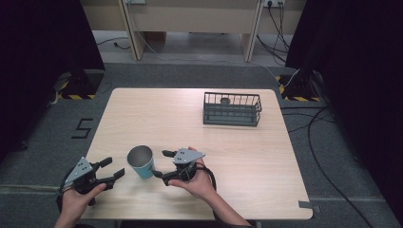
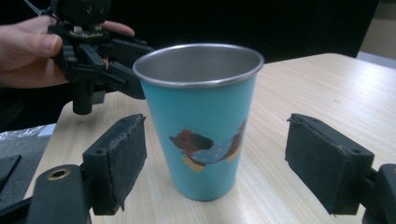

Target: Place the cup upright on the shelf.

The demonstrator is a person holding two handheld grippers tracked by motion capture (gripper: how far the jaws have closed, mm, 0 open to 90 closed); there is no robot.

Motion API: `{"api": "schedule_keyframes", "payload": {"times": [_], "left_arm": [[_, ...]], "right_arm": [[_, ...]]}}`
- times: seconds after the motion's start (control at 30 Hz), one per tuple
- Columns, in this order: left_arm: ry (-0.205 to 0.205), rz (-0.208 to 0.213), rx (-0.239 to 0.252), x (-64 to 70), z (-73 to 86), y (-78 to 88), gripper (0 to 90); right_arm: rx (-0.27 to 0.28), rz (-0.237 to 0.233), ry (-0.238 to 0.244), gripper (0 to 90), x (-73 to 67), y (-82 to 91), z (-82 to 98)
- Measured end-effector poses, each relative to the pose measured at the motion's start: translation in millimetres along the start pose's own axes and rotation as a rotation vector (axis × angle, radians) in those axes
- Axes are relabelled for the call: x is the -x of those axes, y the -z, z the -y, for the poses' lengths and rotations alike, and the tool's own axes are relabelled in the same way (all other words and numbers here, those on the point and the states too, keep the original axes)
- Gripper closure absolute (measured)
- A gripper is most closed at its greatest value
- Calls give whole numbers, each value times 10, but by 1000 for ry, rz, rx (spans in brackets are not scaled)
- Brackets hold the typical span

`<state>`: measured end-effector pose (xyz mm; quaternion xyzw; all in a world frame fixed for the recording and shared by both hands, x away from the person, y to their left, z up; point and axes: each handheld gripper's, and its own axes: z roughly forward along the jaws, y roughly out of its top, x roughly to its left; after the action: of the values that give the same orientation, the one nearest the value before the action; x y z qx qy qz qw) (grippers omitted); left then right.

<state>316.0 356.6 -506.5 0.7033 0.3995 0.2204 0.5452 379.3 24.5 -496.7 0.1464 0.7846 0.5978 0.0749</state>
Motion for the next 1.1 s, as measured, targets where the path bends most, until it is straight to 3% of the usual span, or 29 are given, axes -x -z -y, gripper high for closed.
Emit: {"api": "schedule_keyframes", "payload": {"times": [0.37,1.1], "left_arm": [[5,-1,5,-5,-4,1,227],[9,0,10,-4,-5,-12,231]], "right_arm": [[-23,-10,5,190,-40,-222,21],[-37,6,30,167,-84,-441,52]]}}
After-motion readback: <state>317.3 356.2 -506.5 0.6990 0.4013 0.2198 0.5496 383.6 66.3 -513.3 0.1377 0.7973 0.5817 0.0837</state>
